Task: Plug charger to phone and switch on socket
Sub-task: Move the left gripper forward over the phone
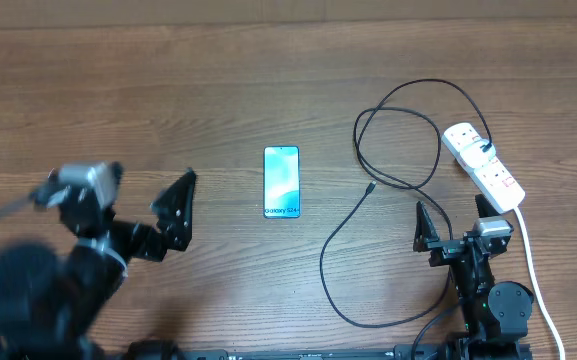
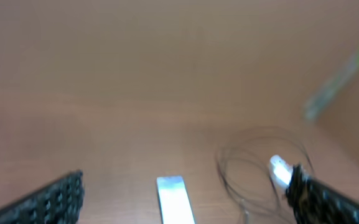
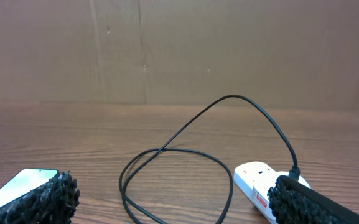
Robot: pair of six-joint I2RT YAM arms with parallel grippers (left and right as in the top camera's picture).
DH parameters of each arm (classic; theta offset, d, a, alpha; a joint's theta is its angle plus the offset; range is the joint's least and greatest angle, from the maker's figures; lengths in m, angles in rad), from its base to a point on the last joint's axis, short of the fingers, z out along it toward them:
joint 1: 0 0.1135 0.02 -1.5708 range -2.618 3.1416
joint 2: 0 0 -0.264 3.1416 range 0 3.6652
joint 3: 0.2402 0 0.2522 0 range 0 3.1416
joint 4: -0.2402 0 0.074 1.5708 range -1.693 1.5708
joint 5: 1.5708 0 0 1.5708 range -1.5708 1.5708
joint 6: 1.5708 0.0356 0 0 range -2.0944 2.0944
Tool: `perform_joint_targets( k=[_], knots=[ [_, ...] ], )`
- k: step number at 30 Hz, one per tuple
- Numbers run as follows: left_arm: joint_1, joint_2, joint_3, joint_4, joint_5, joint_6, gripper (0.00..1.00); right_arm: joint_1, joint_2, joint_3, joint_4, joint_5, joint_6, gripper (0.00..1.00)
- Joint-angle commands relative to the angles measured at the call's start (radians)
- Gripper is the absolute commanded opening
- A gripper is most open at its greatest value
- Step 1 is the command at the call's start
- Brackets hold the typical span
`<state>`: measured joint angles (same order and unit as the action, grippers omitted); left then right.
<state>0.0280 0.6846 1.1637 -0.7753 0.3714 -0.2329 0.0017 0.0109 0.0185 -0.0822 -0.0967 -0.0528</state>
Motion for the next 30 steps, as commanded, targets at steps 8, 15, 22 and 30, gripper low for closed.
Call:
perform_joint_targets(
  k=[8, 15, 22, 30],
  knots=[
    [-0.110, 0.505, 0.415, -0.247, 0.206, -0.018, 1.00, 0.005, -0.008, -0.010, 0.005, 0.006, -0.004, 1.00],
    [-0.438, 0.863, 0.777, -0.637, -0.446, -0.231, 1.00, 0.005, -0.008, -0.010, 0.005, 0.006, -0.004, 1.00],
    [-0.552, 1.078, 0.875, -0.671, -0.607, -0.351, 1.00, 0.005, -0.008, -0.010, 0.005, 0.006, -0.004, 1.00],
    [-0.555, 1.283, 0.875, -0.668, -0.426, -0.349, 0.99, 0.005, -0.008, -0.010, 0.005, 0.006, -0.004, 1.00]
  ],
)
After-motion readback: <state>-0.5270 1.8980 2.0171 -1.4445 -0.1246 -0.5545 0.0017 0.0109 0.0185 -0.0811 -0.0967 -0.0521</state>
